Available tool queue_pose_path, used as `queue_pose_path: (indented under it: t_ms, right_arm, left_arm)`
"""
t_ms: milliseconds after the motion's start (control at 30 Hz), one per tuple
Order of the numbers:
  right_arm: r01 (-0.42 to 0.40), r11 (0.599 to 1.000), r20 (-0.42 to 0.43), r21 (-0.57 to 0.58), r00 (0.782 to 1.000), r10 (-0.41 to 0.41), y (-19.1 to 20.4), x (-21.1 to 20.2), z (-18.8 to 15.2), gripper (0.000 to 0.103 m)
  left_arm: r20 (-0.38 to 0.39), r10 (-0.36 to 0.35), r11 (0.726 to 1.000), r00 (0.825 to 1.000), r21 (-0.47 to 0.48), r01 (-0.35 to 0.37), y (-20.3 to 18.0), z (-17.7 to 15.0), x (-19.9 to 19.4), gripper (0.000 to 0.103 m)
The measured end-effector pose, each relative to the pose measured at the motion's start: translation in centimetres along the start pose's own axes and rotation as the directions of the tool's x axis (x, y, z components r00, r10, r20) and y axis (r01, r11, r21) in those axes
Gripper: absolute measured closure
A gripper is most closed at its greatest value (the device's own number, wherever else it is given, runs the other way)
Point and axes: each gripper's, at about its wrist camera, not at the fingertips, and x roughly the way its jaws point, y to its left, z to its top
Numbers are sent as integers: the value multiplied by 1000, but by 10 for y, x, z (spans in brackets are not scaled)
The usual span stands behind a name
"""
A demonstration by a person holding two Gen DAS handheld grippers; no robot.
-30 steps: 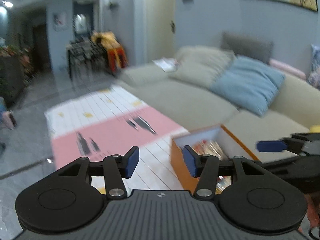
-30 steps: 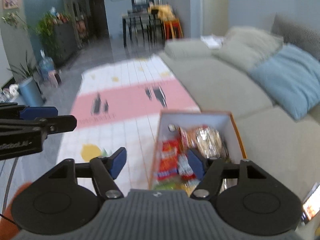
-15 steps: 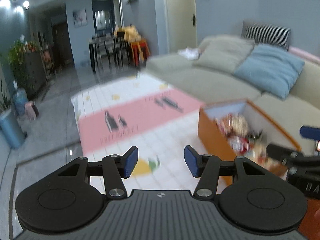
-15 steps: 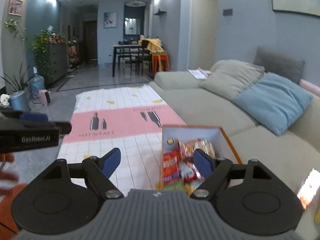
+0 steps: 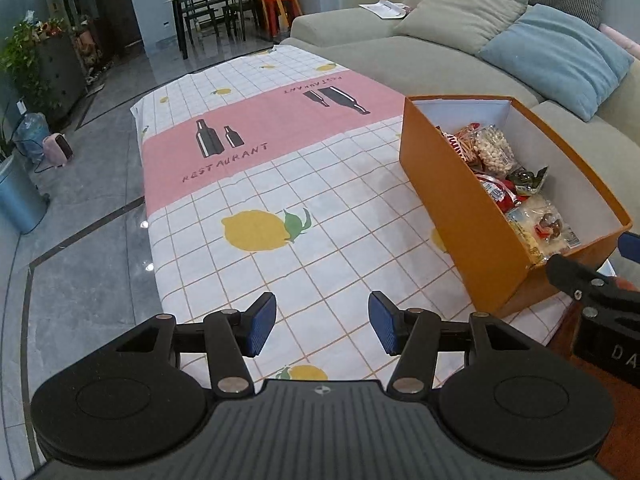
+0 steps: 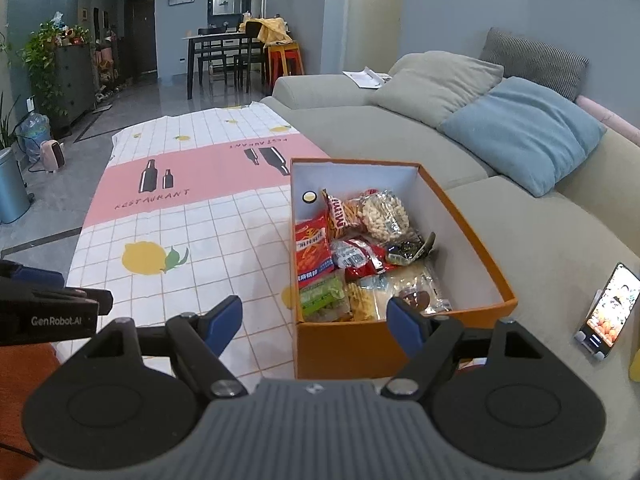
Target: Organize snacks
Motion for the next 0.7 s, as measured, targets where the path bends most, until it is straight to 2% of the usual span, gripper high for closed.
queue_pose_path:
  t_ms: [333,700]
  right_arm:
    - [-27,1000,-3,-6,1000,27,1,6,0,26]
    - [-20,1000,7,-12,1000,21,2,2,0,25]
  left_arm:
    - [-5,8,1000,1000,25,-8,-8,1,6,40]
    - [-2,4,1000,1000,31,-4,-7,1,4,40]
